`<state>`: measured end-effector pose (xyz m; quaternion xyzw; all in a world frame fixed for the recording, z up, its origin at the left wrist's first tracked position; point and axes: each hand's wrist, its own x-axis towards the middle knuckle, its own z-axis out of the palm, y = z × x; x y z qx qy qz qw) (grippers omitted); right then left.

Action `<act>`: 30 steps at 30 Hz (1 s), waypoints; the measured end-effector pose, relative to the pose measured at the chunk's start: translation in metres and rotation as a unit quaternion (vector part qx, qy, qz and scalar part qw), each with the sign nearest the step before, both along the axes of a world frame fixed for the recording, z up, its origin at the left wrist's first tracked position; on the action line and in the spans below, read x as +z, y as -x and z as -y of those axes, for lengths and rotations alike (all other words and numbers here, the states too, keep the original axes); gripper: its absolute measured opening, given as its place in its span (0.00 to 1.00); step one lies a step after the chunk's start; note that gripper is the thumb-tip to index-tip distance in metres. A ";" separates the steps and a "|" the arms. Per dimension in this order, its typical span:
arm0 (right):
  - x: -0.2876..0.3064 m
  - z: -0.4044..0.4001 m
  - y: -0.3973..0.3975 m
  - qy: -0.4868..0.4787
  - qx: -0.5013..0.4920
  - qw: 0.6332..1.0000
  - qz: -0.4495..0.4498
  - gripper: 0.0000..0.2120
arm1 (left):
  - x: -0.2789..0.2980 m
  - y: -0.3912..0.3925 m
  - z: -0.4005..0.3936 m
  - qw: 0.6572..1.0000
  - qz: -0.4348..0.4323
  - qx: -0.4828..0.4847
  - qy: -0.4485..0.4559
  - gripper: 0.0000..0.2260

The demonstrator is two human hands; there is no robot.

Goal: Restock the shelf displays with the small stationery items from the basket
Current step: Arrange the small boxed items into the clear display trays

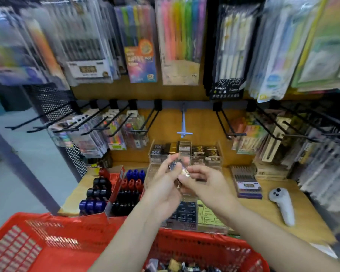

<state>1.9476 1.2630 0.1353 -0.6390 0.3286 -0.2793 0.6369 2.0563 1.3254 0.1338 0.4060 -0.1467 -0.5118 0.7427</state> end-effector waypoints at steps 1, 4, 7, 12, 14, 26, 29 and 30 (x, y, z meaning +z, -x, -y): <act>0.004 -0.008 0.006 -0.014 0.002 1.000 0.011 0.09 | 0.001 0.006 -0.008 1.000 0.009 0.001 0.008 0.10; 0.011 -0.018 0.027 -0.054 0.014 0.998 0.030 0.09 | 0.003 0.017 -0.026 0.996 0.086 -0.026 0.010 0.11; 0.012 -0.018 0.049 -0.087 0.024 0.996 0.014 0.10 | 0.001 0.022 -0.038 0.985 0.165 -0.052 -0.012 0.13; 0.009 -0.013 0.061 -0.223 0.022 0.974 0.039 0.11 | -0.005 0.023 -0.049 0.982 0.172 -0.067 -0.042 0.15; 0.009 -0.010 0.060 -0.240 0.007 0.970 0.047 0.11 | -0.005 0.022 -0.048 0.981 0.174 -0.069 -0.052 0.14; 0.002 -0.004 0.057 -0.176 -0.006 0.983 0.042 0.10 | -0.013 0.027 -0.036 0.971 0.210 -0.044 -0.104 0.18; 0.003 -0.001 0.056 -0.176 0.009 0.983 0.056 0.10 | -0.010 0.025 -0.035 0.973 0.204 -0.030 -0.101 0.14; 0.002 -0.001 0.057 -0.171 0.011 0.984 0.057 0.09 | -0.010 0.025 -0.034 0.972 0.208 -0.028 -0.104 0.13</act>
